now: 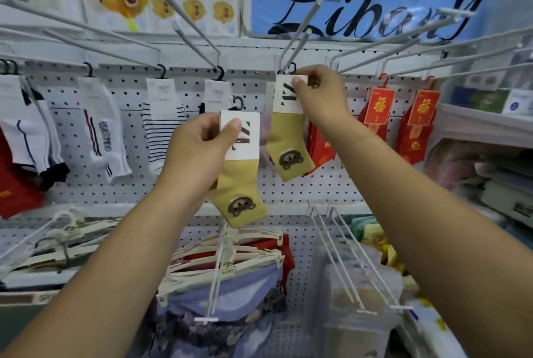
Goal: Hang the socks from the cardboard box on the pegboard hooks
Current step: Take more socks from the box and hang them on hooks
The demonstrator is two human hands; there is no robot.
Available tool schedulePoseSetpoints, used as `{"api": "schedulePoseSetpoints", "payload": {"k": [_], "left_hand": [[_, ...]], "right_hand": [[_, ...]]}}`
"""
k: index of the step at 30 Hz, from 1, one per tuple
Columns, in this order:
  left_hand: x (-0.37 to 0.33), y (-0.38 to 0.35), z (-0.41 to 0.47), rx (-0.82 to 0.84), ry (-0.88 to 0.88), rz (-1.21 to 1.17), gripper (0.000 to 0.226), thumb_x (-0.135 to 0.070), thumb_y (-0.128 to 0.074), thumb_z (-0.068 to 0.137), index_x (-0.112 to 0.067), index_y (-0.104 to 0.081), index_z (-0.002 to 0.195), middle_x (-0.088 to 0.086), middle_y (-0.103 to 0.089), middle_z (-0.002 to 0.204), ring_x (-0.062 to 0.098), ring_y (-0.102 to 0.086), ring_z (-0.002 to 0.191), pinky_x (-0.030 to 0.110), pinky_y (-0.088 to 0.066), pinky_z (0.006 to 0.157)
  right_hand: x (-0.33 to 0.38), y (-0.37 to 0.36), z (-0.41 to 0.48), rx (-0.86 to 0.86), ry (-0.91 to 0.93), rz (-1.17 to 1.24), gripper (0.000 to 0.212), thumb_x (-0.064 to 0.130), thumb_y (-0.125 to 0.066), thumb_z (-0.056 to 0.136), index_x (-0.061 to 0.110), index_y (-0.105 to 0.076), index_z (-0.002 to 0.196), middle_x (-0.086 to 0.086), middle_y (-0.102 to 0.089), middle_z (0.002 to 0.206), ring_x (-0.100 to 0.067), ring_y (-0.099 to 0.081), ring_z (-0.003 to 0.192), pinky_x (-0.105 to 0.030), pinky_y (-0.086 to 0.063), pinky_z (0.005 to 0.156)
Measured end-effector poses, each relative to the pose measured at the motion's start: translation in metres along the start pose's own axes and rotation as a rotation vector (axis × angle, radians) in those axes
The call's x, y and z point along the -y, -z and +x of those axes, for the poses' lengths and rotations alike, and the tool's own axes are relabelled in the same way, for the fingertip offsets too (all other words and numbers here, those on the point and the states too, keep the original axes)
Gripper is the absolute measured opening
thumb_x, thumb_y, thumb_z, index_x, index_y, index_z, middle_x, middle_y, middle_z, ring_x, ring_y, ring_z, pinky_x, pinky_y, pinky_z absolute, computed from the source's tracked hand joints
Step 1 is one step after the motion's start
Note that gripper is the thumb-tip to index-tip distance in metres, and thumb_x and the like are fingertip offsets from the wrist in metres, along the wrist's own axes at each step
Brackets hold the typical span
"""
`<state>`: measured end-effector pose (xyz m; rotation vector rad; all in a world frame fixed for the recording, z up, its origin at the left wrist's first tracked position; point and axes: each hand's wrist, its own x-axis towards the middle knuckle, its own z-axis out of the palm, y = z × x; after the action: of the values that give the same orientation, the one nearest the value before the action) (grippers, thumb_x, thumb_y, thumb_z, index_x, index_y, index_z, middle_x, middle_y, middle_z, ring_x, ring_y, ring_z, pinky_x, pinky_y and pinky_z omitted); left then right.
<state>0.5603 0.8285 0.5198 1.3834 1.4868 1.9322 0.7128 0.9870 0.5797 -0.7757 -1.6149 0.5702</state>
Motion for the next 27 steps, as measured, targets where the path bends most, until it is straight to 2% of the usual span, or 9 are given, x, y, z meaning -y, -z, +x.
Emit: {"api": "schedulePoseSetpoints", "payload": {"k": [4, 7, 9, 12, 15, 19, 22, 24, 27], "left_hand": [[-0.003, 0.003, 0.007, 0.006, 0.061, -0.074, 0.009, -0.033, -0.068, 0.096, -0.027, -0.075, 0.096, -0.007, -0.079, 0.092, 0.006, -0.073, 0.077, 0.021, -0.054, 0.061], [-0.003, 0.002, 0.014, 0.039, 0.067, -0.066, 0.01, -0.033, -0.068, 0.096, -0.026, -0.076, 0.099, -0.007, -0.079, 0.093, 0.007, -0.074, 0.08, 0.02, -0.055, 0.062], [-0.001, 0.0, 0.018, 0.044, 0.073, -0.066, 0.01, -0.032, -0.068, 0.096, -0.028, -0.077, 0.095, -0.005, -0.079, 0.094, 0.013, -0.075, 0.085, 0.027, -0.059, 0.07], [-0.001, -0.003, 0.023, 0.063, 0.102, -0.071, 0.011, -0.033, -0.068, 0.096, -0.03, -0.077, 0.09, 0.001, -0.078, 0.098, 0.024, -0.074, 0.095, 0.043, -0.06, 0.082], [-0.002, -0.003, 0.031, 0.067, 0.094, -0.069, 0.01, -0.034, -0.069, 0.096, -0.028, -0.076, 0.096, -0.001, -0.078, 0.097, 0.018, -0.075, 0.087, 0.039, -0.06, 0.071], [-0.001, -0.006, 0.037, 0.079, 0.074, -0.056, 0.012, -0.033, -0.069, 0.096, -0.024, -0.077, 0.098, 0.0, -0.079, 0.096, 0.021, -0.075, 0.09, 0.038, -0.06, 0.075], [0.0, -0.013, 0.039, 0.086, 0.044, -0.045, 0.013, -0.029, -0.07, 0.096, -0.019, -0.075, 0.102, -0.001, -0.079, 0.092, 0.016, -0.076, 0.086, 0.03, -0.061, 0.073], [-0.001, -0.017, 0.039, 0.078, 0.051, -0.07, 0.018, -0.027, -0.072, 0.094, -0.015, -0.073, 0.106, 0.001, -0.08, 0.092, 0.016, -0.077, 0.084, 0.026, -0.06, 0.07], [-0.002, -0.023, 0.035, 0.102, 0.074, -0.13, 0.022, -0.026, -0.074, 0.092, -0.012, -0.071, 0.109, 0.004, -0.08, 0.092, 0.018, -0.077, 0.086, 0.029, -0.061, 0.072]], "right_hand": [[0.0, -0.006, 0.008, 0.051, 0.024, -0.07, 0.013, 0.022, -0.063, 0.096, 0.02, -0.068, 0.107, 0.01, -0.058, 0.088, -0.003, -0.056, 0.078, -0.007, -0.043, 0.06], [-0.007, -0.009, 0.011, 0.057, -0.004, -0.081, 0.017, 0.023, -0.065, 0.095, 0.02, -0.07, 0.111, 0.003, -0.063, 0.095, -0.01, -0.061, 0.086, -0.021, -0.052, 0.073], [-0.011, -0.011, 0.011, 0.06, -0.03, -0.051, 0.019, 0.022, -0.065, 0.096, 0.019, -0.07, 0.114, -0.005, -0.066, 0.104, -0.017, -0.065, 0.092, -0.031, -0.056, 0.08], [-0.011, -0.011, 0.011, 0.054, -0.033, -0.046, 0.021, 0.02, -0.065, 0.096, 0.016, -0.072, 0.115, -0.003, -0.068, 0.104, -0.018, -0.066, 0.098, -0.037, -0.058, 0.089], [-0.009, -0.01, 0.008, 0.035, -0.038, -0.081, 0.024, 0.017, -0.061, 0.097, 0.015, -0.071, 0.12, -0.001, -0.067, 0.106, -0.015, -0.064, 0.098, -0.033, -0.057, 0.089], [-0.005, -0.003, -0.018, -0.11, -0.035, -0.048, 0.021, 0.023, -0.06, 0.098, 0.017, -0.068, 0.117, 0.001, -0.067, 0.109, -0.005, -0.061, 0.092, -0.021, -0.052, 0.08], [0.009, 0.001, -0.046, 0.029, -0.045, 0.136, 0.018, 0.032, -0.058, 0.1, 0.019, -0.07, 0.104, 0.007, -0.073, 0.095, -0.006, -0.068, 0.09, -0.027, -0.058, 0.082], [0.018, 0.002, -0.06, 0.174, -0.046, 0.221, 0.025, 0.035, -0.055, 0.102, 0.017, -0.07, 0.11, 0.006, -0.075, 0.094, -0.006, -0.07, 0.09, -0.028, -0.06, 0.08], [0.023, 0.003, -0.068, 0.269, 0.018, 0.155, 0.024, 0.029, -0.058, 0.101, 0.016, -0.067, 0.12, -0.003, -0.072, 0.101, -0.014, -0.069, 0.094, -0.033, -0.058, 0.082]]}}
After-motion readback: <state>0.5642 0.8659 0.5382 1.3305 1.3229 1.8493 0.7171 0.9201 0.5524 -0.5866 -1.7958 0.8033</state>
